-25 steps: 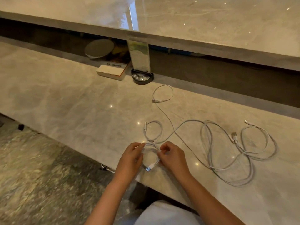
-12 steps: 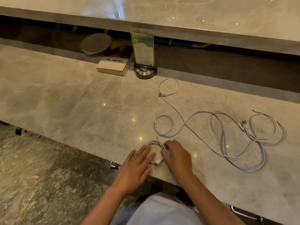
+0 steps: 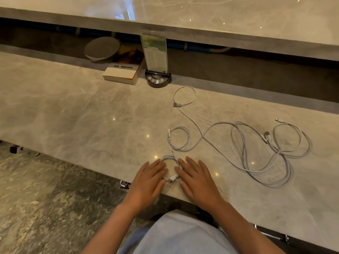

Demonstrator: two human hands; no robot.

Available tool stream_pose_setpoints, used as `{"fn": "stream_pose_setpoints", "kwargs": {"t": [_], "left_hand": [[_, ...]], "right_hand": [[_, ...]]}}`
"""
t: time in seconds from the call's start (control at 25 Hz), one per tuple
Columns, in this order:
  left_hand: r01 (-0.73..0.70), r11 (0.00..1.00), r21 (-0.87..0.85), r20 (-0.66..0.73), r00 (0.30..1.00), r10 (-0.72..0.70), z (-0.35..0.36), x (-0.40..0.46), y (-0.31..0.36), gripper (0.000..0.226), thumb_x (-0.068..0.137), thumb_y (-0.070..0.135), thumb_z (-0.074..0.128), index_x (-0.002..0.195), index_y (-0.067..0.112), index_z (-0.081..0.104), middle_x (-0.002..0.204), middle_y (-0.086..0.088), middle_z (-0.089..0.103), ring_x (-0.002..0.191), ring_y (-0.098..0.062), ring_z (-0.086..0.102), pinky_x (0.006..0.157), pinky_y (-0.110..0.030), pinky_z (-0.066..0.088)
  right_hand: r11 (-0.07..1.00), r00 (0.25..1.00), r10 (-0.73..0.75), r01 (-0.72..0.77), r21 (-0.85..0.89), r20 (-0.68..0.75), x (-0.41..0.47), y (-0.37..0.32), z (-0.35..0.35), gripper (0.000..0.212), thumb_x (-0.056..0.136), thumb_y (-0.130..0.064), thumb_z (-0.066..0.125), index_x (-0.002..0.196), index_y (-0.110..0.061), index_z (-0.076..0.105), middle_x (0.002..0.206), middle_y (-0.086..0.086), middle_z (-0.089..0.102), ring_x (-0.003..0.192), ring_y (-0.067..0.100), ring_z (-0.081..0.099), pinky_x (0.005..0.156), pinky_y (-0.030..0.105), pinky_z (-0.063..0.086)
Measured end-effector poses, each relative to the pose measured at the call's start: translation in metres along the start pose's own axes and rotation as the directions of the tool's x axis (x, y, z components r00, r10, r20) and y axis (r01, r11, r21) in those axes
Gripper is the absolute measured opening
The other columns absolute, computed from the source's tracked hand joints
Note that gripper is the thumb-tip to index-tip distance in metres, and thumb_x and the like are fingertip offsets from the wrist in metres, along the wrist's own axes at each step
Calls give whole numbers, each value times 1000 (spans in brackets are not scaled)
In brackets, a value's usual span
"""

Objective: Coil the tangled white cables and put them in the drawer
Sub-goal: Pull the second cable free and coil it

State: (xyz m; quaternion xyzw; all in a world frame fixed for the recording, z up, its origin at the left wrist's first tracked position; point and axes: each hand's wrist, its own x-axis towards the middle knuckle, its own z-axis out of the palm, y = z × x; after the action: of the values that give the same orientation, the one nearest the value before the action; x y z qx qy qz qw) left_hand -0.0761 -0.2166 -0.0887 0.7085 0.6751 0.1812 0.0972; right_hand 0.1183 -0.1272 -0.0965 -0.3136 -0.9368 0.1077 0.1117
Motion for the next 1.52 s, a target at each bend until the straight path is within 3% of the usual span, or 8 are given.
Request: {"fn": "stream_pose_setpoints", "kwargs": {"t": [0.16, 0.44, 0.8, 0.92, 1.04, 1.12, 1.2, 1.52], "left_hand": [[49, 999, -6, -203, 978, -49, -12, 41, 11, 38, 95, 29, 36, 118, 13, 61, 119, -5, 65, 119, -12, 48, 107, -38, 32], [166, 946, 279, 447, 849, -281, -17, 113, 33, 54, 99, 39, 28, 149, 23, 15, 160, -2, 1, 146, -16, -4, 115, -49, 3], [63, 967, 248, 235, 964, -123, -2, 136, 41, 18, 74, 9, 53, 80, 8, 70, 89, -10, 68, 96, -33, 58, 80, -40, 42], [197, 980, -26, 118, 974, -192, -3, 139, 45, 19, 77, 8, 61, 93, 8, 71, 106, -1, 62, 105, -20, 55, 85, -30, 43], [508, 684, -524, -54, 782, -621, -10, 142, 65, 31, 84, 12, 64, 115, 11, 61, 116, 5, 51, 108, -8, 47, 91, -21, 37], [555, 200, -807, 167, 540, -825, -16, 154, 80, 20, 90, 18, 58, 105, 7, 64, 104, -5, 65, 94, -16, 60, 85, -29, 49], [516, -159, -842, 440, 486, -755, -22, 167, 95, 24, 92, 22, 54, 95, 1, 66, 90, -11, 70, 85, -20, 66, 81, -32, 53], [363, -59, -930, 343, 797, -496, -56, 214, 131, 18, 94, 13, 50, 90, 7, 67, 74, -3, 63, 74, -15, 61, 80, -29, 54]], "right_hand": [[998, 986, 13, -3, 59, -166, 30, 21, -21, 40, 87, -19, 56, 127, -17, 54, 134, 7, 54, 124, 27, 48, 102, 42, 37], [976, 991, -126, 117, -182, -41, 66, 67, -31, 39, 70, -21, 77, 108, -17, 68, 120, 8, 65, 117, 31, 56, 91, 49, 47], [967, 974, -225, 218, -131, -37, 75, 82, -28, 26, 49, -7, 82, 64, -11, 61, 67, 4, 60, 57, 21, 55, 48, 25, 32], [963, 958, -263, 253, -91, -117, 75, 92, -32, 25, 54, -5, 82, 68, -10, 62, 69, 5, 61, 59, 22, 56, 49, 25, 35], [984, 946, -164, 178, 28, -280, 71, 99, -44, 16, 66, -2, 76, 75, -8, 65, 75, 5, 64, 63, 22, 58, 48, 29, 45], [989, 921, -104, 137, 61, -374, 69, 101, -58, 7, 74, -3, 70, 76, -9, 66, 76, 4, 65, 64, 22, 59, 49, 31, 47], [993, 898, -76, 106, 47, -432, 70, 105, -72, 6, 75, -4, 68, 78, -9, 67, 78, 4, 66, 65, 22, 59, 52, 31, 47], [970, 855, 125, 1, 243, -503, 69, 122, -141, 22, 82, -28, 60, 98, -14, 66, 98, 5, 66, 89, 17, 59, 77, 28, 48]]}}
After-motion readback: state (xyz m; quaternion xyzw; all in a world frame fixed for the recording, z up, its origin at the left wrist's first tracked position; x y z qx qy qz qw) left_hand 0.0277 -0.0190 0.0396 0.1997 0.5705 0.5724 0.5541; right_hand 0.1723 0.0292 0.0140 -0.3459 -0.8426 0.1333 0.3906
